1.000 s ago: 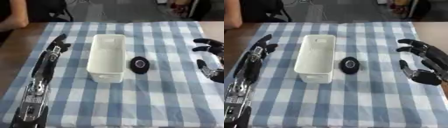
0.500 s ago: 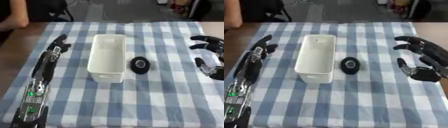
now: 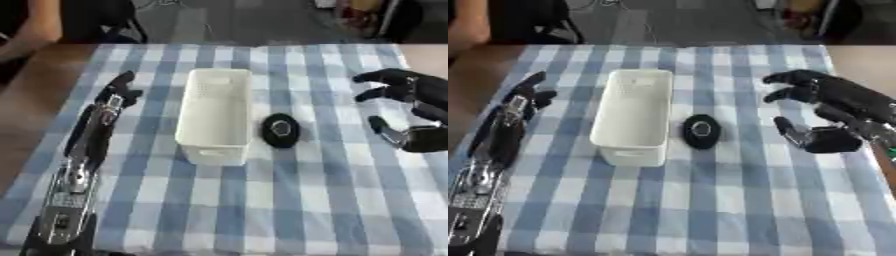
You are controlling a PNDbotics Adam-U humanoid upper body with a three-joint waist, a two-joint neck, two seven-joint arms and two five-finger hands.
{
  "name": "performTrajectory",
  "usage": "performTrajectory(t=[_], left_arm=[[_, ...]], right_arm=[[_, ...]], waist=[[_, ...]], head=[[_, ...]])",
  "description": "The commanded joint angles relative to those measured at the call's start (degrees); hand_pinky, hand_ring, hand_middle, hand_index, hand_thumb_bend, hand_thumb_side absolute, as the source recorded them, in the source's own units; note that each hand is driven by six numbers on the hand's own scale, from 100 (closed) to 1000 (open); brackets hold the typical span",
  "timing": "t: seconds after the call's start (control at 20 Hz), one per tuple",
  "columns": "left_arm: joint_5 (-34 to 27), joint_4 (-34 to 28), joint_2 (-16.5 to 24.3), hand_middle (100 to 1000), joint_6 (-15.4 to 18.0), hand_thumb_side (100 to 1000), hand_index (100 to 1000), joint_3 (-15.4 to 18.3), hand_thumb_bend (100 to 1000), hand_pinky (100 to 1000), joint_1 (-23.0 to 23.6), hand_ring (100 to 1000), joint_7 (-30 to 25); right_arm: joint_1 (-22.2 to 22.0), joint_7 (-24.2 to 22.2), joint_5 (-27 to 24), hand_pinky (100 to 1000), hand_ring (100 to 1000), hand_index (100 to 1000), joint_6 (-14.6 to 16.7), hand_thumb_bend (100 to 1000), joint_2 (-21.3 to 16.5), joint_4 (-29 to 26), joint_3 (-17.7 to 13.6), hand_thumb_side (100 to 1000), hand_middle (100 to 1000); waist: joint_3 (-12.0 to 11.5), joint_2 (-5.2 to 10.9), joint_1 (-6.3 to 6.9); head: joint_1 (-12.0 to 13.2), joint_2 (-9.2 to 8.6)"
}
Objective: Pick up objects on the table and place them in the box.
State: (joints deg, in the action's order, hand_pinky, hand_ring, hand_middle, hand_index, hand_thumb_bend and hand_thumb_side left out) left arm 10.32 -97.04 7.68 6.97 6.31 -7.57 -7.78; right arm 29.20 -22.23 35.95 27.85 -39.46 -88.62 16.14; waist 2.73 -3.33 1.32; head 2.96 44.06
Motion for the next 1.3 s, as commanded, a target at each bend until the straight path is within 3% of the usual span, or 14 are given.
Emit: performTrajectory(t=[0.05, 0.65, 0.9, 1.3], left_arm=[[-0.12, -0.6, 0.15, 1000, 0.06, 1000, 945, -0.33, 100, 888, -0.11, 818, -0.23], [-0.13, 0.03, -0.04, 1000, 0.18, 1000, 938, -0.63, 100, 891, 0.07, 819, -0.71], [-0.1, 0.26, -0.1, 1000, 0.19, 1000, 935, -0.7, 100, 892, 0.06, 820, -0.84], [-0.1, 0.47, -0.21, 1000, 0.2, 1000, 934, -0.83, 100, 892, 0.02, 820, -1.03]], right_arm=[[2.11, -0.88, 0.19, 990, 960, 836, 1.02, 100, 0.12, 2.21, 0.62, 795, 950], [7.14, -2.01, 2.31, 996, 960, 816, 3.99, 100, 5.12, 10.05, 2.4, 815, 947], [8.04, -1.71, 3.39, 998, 957, 788, 5.3, 265, 5.73, 10.87, 2.83, 809, 941], [8.89, -0.98, 4.34, 1000, 955, 769, 6.47, 304, 6.59, 11.82, 3.25, 816, 938]], waist=[[0.0, 0.86, -0.14], [-0.08, 0.98, -0.01], [-0.23, 0.98, -0.06], [-0.44, 0.97, -0.08]], head=[[-0.52, 0.06], [-1.09, 0.06], [-1.15, 0.06], [-1.27, 0.06]])
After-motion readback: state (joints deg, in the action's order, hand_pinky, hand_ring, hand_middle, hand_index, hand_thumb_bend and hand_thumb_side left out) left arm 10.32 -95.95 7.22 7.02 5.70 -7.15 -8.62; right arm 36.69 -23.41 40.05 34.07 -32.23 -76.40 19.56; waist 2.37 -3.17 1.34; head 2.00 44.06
